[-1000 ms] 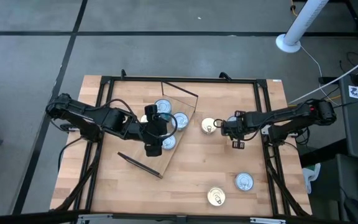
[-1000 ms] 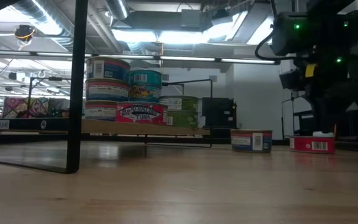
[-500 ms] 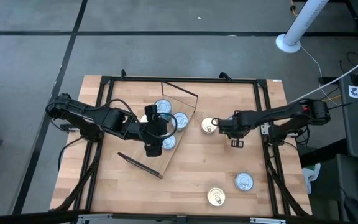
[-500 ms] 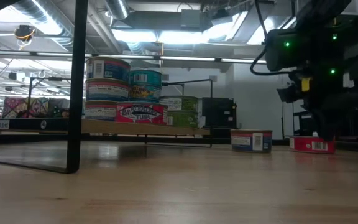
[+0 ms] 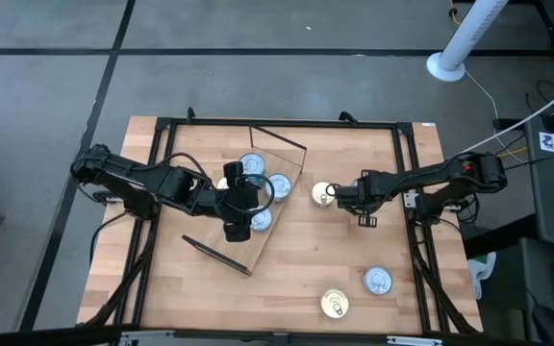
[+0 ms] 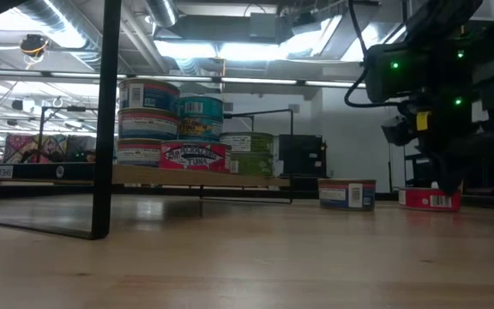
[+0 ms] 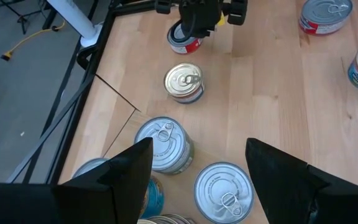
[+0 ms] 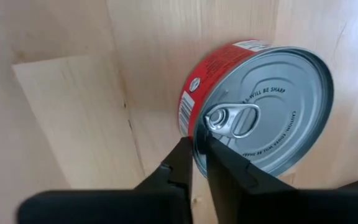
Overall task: Stack canned seafood by type on shelf
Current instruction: Stack the top red tuna can on top of the red tuna can on the shelf
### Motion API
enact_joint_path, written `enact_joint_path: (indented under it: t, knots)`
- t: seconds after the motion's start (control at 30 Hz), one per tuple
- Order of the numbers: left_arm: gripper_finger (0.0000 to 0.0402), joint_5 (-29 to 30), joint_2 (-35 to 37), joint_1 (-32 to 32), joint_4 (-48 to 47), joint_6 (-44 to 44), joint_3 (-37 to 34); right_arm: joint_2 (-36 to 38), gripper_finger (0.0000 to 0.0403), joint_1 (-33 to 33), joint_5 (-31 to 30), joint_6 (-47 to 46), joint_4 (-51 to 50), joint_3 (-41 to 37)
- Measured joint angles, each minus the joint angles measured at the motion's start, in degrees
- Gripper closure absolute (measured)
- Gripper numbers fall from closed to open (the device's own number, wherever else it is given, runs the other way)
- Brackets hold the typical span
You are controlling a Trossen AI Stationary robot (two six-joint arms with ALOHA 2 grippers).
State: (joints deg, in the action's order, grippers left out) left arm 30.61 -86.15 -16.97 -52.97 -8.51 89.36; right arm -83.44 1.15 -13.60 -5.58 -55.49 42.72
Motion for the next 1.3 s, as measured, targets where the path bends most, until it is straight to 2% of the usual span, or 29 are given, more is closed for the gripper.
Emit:
enact_joint_path:
  t: [0.13, 0.27, 0.57, 0.9, 1.1, 1.3]
  knots:
    - [0.0149, 0.00, 0.15, -0.05, -1.03, 0.08, 0.00, -0.01, 0.0397, 0.00, 0.66, 0.07, 0.02, -0.02]
    - [0.0149, 0.05, 0.26, -0.58, -3.53, 0.02, 0.00, -0.02, 0.0389, 0.00, 1.42, 0.08, 0.19, -0.05]
    - [0.0149, 0.04, 0.26, -1.90, -8.20, -1.57, 0.00, -0.04, 0.0401, 0.00, 2.33, 0.11, 0.32, -0.09]
    - [0.0149, 0.04, 0.26, -1.79, -8.15, -1.62, 0.00, -0.10, 0.0402, -0.03, 5.89, 0.09, 0.44, 1.02]
    - [0.0149, 0.04, 0.24, -1.79, -8.15, -1.61, 0.00, -0.35, 0.0403, -0.07, 8.96, 0.15, 2.12, 3.79]
    - [0.0149, 0.04, 0.22, -1.79, -8.14, -1.59, 0.00, -0.28, 0.0403, -0.84, 15.17, 0.04, 8.66, 3.98]
